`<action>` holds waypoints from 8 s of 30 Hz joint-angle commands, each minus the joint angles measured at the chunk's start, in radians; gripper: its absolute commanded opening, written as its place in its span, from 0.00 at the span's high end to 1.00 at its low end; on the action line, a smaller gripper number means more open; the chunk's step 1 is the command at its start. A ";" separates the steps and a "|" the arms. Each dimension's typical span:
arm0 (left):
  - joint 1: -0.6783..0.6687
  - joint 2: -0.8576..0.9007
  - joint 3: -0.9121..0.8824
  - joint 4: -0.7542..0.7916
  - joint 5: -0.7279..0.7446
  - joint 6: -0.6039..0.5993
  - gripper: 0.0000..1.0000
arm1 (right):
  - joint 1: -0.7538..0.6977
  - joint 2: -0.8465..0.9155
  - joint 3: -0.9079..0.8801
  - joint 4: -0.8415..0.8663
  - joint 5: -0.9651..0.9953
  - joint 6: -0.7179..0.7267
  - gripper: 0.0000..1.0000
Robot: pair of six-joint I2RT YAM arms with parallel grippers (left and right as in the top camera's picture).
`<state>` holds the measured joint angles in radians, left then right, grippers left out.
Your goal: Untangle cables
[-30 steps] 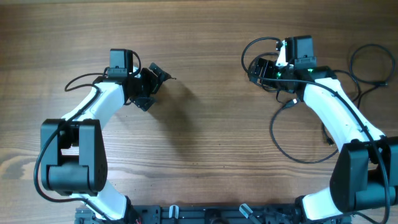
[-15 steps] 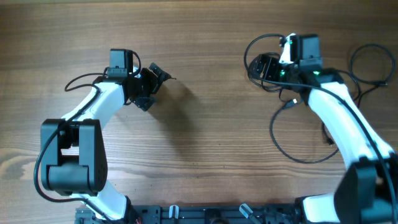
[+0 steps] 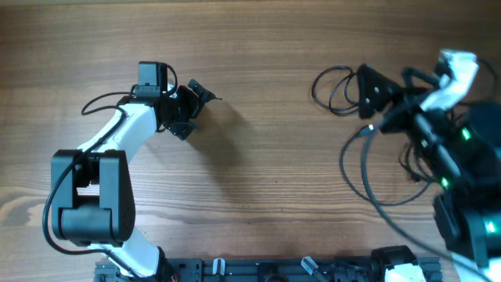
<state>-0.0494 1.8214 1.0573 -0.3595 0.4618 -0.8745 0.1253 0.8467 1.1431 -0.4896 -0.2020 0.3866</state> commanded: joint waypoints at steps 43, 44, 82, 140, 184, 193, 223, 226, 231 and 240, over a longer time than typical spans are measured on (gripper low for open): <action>0.001 -0.023 0.001 0.000 0.009 0.006 0.00 | 0.001 -0.843 -1.138 1.119 0.118 -0.019 0.00; 0.001 -0.023 0.001 0.000 0.009 0.006 0.00 | 0.002 -0.843 -1.138 1.108 0.119 -0.024 0.00; 0.001 -0.023 0.001 0.000 0.009 0.006 0.00 | 0.001 -0.843 -1.138 0.491 0.153 -0.308 0.00; -0.400 -0.625 0.001 0.001 0.018 -0.008 0.00 | 0.001 -0.842 -1.138 0.491 0.153 -0.307 0.00; -0.270 -1.768 -1.052 0.357 -0.423 0.031 0.00 | 0.001 -0.842 -1.138 0.491 0.153 -0.307 0.00; -0.191 -1.818 -1.052 0.283 -0.418 0.215 0.00 | 0.001 -0.842 -1.138 0.491 0.153 -0.307 0.00; 0.005 -1.818 -1.052 0.284 -0.411 0.852 0.00 | 0.001 -0.842 -1.138 0.491 0.153 -0.308 0.00; 0.084 -1.818 -1.052 0.284 -0.411 0.852 0.00 | 0.001 -0.842 -1.138 0.491 0.153 -0.308 0.00; 0.126 -1.818 -1.052 0.284 -0.411 0.852 0.00 | 0.001 -0.842 -1.138 0.491 0.153 -0.308 0.00; 0.126 -1.817 -1.052 0.284 -0.411 0.852 0.00 | 0.001 -0.842 -1.138 0.491 0.153 -0.307 0.00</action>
<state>0.0708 0.0135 0.0120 -0.0711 0.0494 -0.0383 0.1253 0.0116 0.0059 -0.0010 -0.0620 0.0879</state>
